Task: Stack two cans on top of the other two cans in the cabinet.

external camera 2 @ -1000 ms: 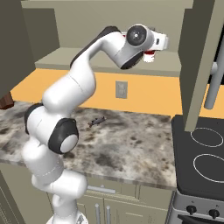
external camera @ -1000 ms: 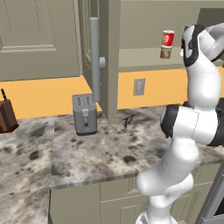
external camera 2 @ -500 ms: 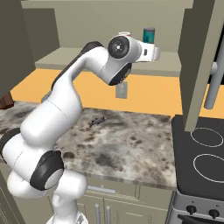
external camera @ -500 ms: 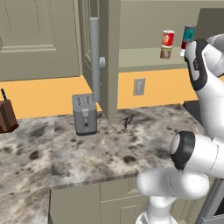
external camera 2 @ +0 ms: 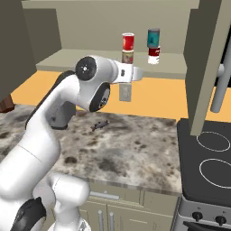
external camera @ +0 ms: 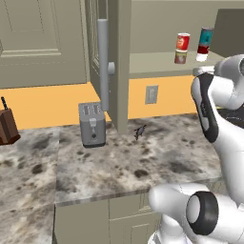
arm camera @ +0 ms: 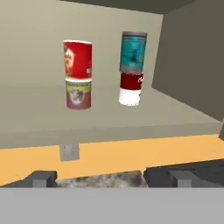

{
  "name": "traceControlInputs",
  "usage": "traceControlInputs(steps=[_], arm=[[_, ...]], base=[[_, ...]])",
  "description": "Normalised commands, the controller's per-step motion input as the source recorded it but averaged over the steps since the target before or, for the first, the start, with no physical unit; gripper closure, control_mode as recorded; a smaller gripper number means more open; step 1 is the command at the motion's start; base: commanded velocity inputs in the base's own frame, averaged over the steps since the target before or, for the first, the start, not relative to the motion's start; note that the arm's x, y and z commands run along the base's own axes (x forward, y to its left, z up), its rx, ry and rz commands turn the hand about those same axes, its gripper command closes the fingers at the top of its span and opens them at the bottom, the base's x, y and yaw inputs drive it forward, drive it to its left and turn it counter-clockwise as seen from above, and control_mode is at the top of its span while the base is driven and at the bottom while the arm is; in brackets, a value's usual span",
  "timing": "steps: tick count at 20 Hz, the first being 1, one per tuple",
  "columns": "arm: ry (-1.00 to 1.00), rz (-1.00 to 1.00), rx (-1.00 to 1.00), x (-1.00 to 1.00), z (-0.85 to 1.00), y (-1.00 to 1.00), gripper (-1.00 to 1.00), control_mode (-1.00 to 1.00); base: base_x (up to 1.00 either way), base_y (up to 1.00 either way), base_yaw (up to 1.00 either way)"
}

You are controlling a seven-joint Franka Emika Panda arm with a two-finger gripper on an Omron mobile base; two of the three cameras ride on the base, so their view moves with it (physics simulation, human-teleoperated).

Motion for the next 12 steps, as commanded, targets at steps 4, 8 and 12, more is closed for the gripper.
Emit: traceControlInputs(steps=[4,8,12], arm=[[0.18,-0.06,0.00,-0.67,-0.26,0.58,-1.00,-1.00],[0.21,-0.02,0.00,-0.63,-0.23,0.55,-1.00,-1.00],[0.26,0.00,0.04,-0.59,-0.19,0.51,-1.00,-1.00]], base=[[0.00,0.00,0.00],[0.00,0.00,0.00],[0.00,0.00,0.00]])
